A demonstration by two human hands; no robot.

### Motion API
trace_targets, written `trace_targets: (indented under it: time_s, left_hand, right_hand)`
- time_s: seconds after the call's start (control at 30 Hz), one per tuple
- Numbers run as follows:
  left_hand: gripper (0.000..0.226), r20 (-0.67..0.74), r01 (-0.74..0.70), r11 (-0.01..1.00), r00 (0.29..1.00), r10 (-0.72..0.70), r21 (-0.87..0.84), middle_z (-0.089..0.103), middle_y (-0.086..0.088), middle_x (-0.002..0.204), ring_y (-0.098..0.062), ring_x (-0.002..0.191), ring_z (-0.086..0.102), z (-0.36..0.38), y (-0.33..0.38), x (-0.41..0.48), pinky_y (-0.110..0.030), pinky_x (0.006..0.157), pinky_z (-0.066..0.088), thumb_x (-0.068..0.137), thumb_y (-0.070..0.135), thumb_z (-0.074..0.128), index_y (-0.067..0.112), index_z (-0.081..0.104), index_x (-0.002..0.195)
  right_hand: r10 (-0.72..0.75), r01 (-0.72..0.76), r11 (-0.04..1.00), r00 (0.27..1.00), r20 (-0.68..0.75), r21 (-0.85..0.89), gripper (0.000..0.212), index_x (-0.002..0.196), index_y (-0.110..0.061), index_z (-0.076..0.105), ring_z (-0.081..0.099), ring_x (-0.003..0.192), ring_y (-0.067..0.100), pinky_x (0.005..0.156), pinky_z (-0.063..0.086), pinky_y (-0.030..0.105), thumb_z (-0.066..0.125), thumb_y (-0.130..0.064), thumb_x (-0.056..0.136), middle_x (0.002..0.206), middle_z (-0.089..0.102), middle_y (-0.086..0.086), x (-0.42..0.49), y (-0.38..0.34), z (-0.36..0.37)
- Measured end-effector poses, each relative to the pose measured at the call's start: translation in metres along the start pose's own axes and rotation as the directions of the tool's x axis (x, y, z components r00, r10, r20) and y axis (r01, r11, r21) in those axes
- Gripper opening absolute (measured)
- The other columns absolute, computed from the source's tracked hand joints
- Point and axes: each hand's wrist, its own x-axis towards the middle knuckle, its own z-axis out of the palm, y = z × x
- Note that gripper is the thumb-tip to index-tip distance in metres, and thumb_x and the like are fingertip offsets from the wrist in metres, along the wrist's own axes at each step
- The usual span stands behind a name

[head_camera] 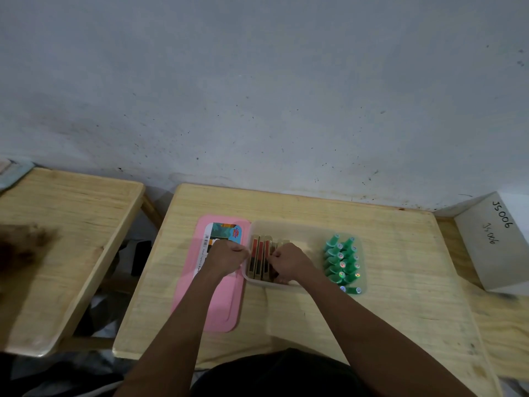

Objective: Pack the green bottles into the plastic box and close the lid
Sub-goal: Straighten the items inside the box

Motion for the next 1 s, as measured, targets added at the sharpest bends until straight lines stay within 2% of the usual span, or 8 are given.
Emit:
trace_targets:
  time_s: [0.13, 0.33, 0.43, 0.57, 0.7, 0.77, 0.9, 1.0]
  left_hand:
    - [0.020, -0.001, -0.003, 1.000, 1.000, 0.003, -0.006, 0.065, -0.007, 0.094, -0.024, 0.088, 0.066, 0.000, 0.001, 0.000, -0.033, 0.076, 0.054, 0.088, 0.016, 0.062, 0.005, 0.071, 0.101]
    - [0.021, -0.007, 0.002, 1.000, 1.000, -0.002, -0.029, 0.065, -0.008, 0.090, -0.020, 0.080, 0.063, 0.001, 0.002, -0.001, -0.032, 0.077, 0.052, 0.088, 0.017, 0.063, 0.004, 0.072, 0.102]
    - [0.021, -0.001, 0.008, 1.000, 1.000, -0.008, -0.024, 0.065, -0.007, 0.091, -0.022, 0.086, 0.064, 0.001, 0.002, 0.000, -0.034, 0.081, 0.053, 0.088, 0.016, 0.063, 0.004, 0.071, 0.103]
    - [0.020, 0.006, 0.017, 0.999, 1.000, -0.017, -0.028, 0.065, -0.007, 0.094, -0.024, 0.090, 0.064, 0.000, 0.002, 0.001, -0.036, 0.080, 0.053, 0.087, 0.017, 0.063, 0.004, 0.071, 0.101]
    - [0.021, 0.006, 0.016, 0.999, 1.000, -0.016, -0.031, 0.065, -0.008, 0.096, -0.024, 0.092, 0.063, 0.001, 0.001, 0.001, -0.035, 0.081, 0.052, 0.087, 0.017, 0.064, 0.004, 0.071, 0.102]
    - [0.021, 0.012, 0.018, 1.000, 1.000, -0.018, -0.025, 0.065, -0.008, 0.097, -0.025, 0.093, 0.063, 0.001, 0.001, 0.001, -0.036, 0.081, 0.052, 0.087, 0.018, 0.063, 0.004, 0.071, 0.102]
    - [0.018, 0.006, 0.005, 1.000, 1.000, -0.004, -0.028, 0.065, -0.008, 0.094, -0.025, 0.091, 0.063, 0.001, 0.002, -0.001, -0.038, 0.083, 0.053, 0.088, 0.016, 0.062, 0.004, 0.071, 0.098]
    - [0.018, -0.001, 0.004, 1.000, 1.000, -0.004, -0.024, 0.065, -0.007, 0.093, -0.026, 0.092, 0.065, 0.001, 0.001, -0.001, -0.038, 0.084, 0.054, 0.088, 0.016, 0.061, 0.005, 0.071, 0.097]
  right_hand:
    - [0.029, -0.044, 0.982, 0.996, -0.081, -0.186, 0.018, 0.077, -0.015, 0.065, 0.070, 0.078, 0.023, 0.071, 0.054, 0.031, 0.049, -0.020, 0.085, 0.075, 0.067, 0.001, 0.005, -0.005, 0.007]
    - [0.026, -0.057, 0.995, 0.941, -0.336, -0.082, 0.019, 0.093, -0.026, 0.068, 0.064, 0.081, 0.016, 0.069, 0.046, 0.027, 0.053, -0.037, 0.088, 0.088, 0.068, -0.009, -0.003, 0.017, -0.007]
    - [0.096, -0.117, 0.991, 0.964, -0.249, -0.071, 0.019, 0.101, -0.028, 0.056, 0.063, 0.084, 0.018, 0.072, 0.046, 0.029, 0.054, -0.039, 0.086, 0.090, 0.067, -0.006, -0.006, 0.032, -0.011]
    - [0.100, -0.104, 0.994, 0.989, -0.107, -0.035, 0.029, 0.104, -0.024, 0.054, 0.063, 0.092, 0.020, 0.079, 0.049, 0.032, 0.060, -0.042, 0.083, 0.100, 0.066, -0.002, -0.003, 0.040, 0.001]
    - [0.073, -0.075, 0.997, 0.992, -0.106, -0.015, 0.014, 0.076, -0.016, 0.061, 0.062, 0.073, 0.021, 0.059, 0.045, 0.025, 0.061, -0.030, 0.077, 0.071, 0.064, 0.001, -0.002, 0.038, 0.000]
    - [0.076, -0.078, 0.997, 0.989, -0.125, -0.016, 0.023, 0.066, -0.013, 0.060, 0.058, 0.062, 0.020, 0.052, 0.039, 0.024, 0.063, -0.033, 0.077, 0.060, 0.058, 0.000, -0.002, 0.038, 0.000]
    - [0.087, -0.078, 0.995, 0.985, -0.150, 0.068, 0.034, 0.062, -0.009, 0.066, 0.058, 0.055, 0.020, 0.058, 0.049, 0.030, 0.062, -0.036, 0.083, 0.058, 0.064, 0.007, -0.002, 0.042, 0.000]
    - [0.098, -0.073, 0.982, 0.985, -0.139, 0.176, 0.041, 0.048, -0.010, 0.059, 0.051, 0.045, 0.018, 0.054, 0.046, 0.029, 0.060, -0.029, 0.085, 0.038, 0.052, -0.002, -0.003, 0.045, -0.003]
